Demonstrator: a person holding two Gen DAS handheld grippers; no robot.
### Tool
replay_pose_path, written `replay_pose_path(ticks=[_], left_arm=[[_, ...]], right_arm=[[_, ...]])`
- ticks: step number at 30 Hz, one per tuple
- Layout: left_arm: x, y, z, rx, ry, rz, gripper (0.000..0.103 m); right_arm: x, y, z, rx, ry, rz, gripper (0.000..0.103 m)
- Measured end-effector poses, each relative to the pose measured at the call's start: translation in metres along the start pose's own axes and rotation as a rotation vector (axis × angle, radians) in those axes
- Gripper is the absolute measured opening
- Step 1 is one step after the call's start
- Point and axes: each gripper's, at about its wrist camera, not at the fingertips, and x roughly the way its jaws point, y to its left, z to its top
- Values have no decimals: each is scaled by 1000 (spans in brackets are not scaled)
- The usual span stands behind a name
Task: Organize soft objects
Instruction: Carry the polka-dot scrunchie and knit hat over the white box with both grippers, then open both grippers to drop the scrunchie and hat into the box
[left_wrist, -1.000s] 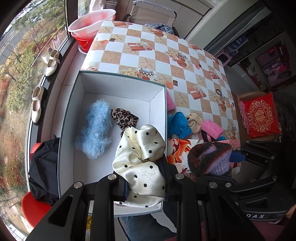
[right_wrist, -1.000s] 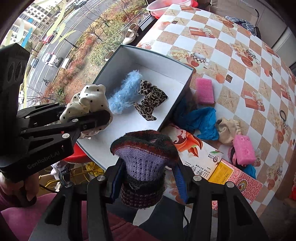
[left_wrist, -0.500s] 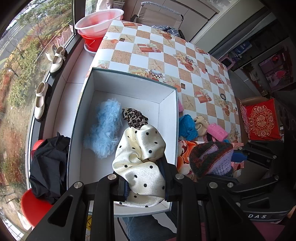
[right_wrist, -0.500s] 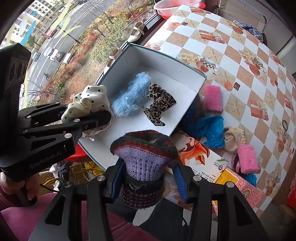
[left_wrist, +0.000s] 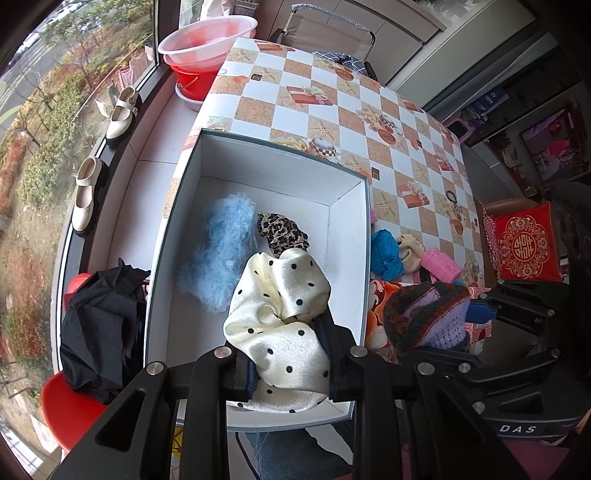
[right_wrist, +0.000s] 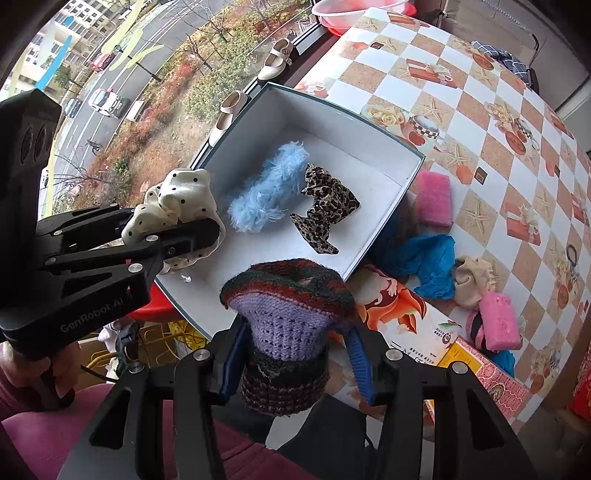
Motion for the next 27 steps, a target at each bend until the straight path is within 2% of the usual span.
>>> replay_pose_path(ticks=[10,19,27], left_arm=[[1,8,-4,-18,-1,15,28],[13,23,-15,-32,27,68,28],[19,29,-23,-29,61,80,28]], right_arm=[[1,2,2,4,-15,12,50],[13,11,11,-11,11,31,50],[25,23,9,-50,48,46,50]])
